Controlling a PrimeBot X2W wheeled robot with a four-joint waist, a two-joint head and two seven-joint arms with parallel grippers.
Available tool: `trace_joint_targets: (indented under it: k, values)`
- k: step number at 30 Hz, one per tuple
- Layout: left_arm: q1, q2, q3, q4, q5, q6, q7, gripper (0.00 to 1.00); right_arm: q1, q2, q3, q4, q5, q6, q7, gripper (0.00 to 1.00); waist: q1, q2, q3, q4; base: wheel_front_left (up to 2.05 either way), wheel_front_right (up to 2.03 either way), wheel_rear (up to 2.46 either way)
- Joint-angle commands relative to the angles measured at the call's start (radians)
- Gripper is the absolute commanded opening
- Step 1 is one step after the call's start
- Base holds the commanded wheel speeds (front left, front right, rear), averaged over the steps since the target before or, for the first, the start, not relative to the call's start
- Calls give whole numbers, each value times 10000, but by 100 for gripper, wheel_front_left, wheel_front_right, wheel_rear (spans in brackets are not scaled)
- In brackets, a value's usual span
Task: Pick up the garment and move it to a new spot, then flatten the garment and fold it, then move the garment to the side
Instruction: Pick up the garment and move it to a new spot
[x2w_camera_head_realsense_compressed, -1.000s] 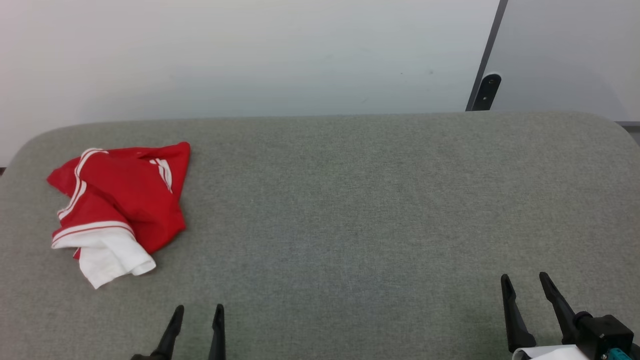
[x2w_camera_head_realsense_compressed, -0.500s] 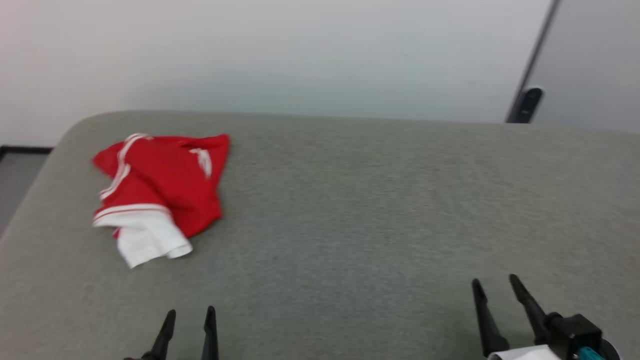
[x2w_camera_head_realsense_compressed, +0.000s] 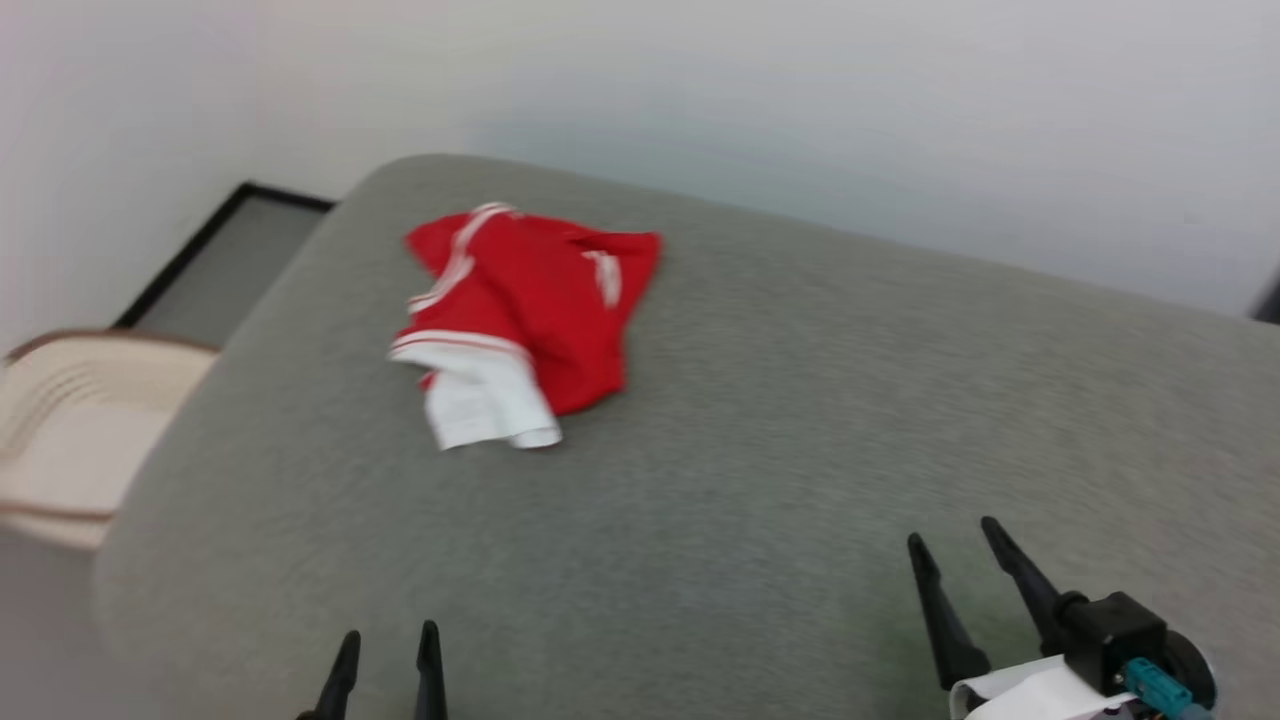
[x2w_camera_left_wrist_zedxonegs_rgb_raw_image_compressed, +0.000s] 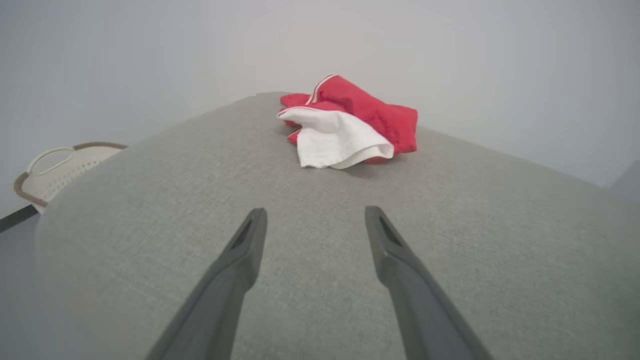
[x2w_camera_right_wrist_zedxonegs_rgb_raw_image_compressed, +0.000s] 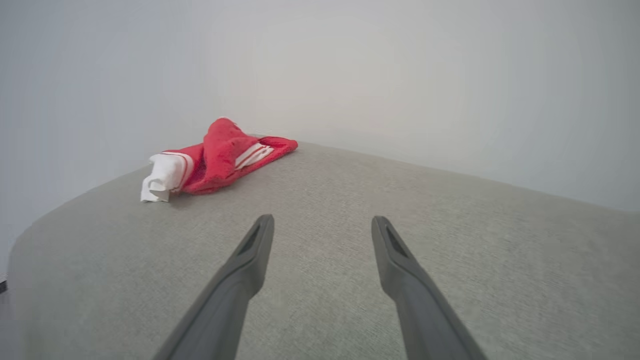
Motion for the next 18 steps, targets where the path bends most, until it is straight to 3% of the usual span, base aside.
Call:
trace_joint_targets:
  k: [1,11,18]
  values:
    - [145,13,-11,-8,-47,65,-4,100,-50,-36,138,52,33,-7,5,100,-1,-1,-70,1378,0,0,0]
    - [658,9,158,-818,-695,844,-3,100,-1222,-355,1639,569,429,-8,145,100,-1,-1,244,1737,0,0,0]
    - [592,10,117,-960,-738,873,-3,100,-1402,-446,1841,940,639,-8,-37,100,-1,-1,183,1682,0,0,0]
